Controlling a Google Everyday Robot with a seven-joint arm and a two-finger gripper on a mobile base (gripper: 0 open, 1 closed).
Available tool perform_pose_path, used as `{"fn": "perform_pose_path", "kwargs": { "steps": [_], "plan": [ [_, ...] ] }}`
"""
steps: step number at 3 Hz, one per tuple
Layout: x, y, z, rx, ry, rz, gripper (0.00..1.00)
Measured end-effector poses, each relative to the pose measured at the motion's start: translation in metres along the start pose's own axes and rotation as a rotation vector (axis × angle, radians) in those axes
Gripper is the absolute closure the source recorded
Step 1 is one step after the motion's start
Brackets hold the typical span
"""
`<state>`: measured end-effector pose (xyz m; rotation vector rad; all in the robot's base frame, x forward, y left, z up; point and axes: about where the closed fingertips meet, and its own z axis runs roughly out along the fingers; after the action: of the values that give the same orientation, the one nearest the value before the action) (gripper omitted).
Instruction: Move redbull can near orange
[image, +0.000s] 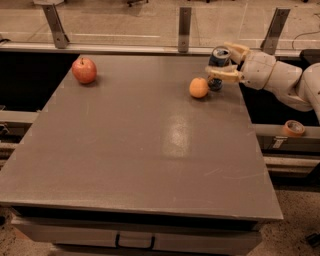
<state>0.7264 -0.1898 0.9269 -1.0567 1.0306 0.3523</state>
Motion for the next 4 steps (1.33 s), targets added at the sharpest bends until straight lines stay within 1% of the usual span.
{"fn": "perform_pose_path", "kwargs": {
  "steps": [1,4],
  "plan": [
    [0.0004,0.0044,-0.0025,0.003,0.010,0.006,0.00],
    [-0.0008,-0.0016,0.0003,0.006,0.038,-0.010,0.00]
  ]
}}
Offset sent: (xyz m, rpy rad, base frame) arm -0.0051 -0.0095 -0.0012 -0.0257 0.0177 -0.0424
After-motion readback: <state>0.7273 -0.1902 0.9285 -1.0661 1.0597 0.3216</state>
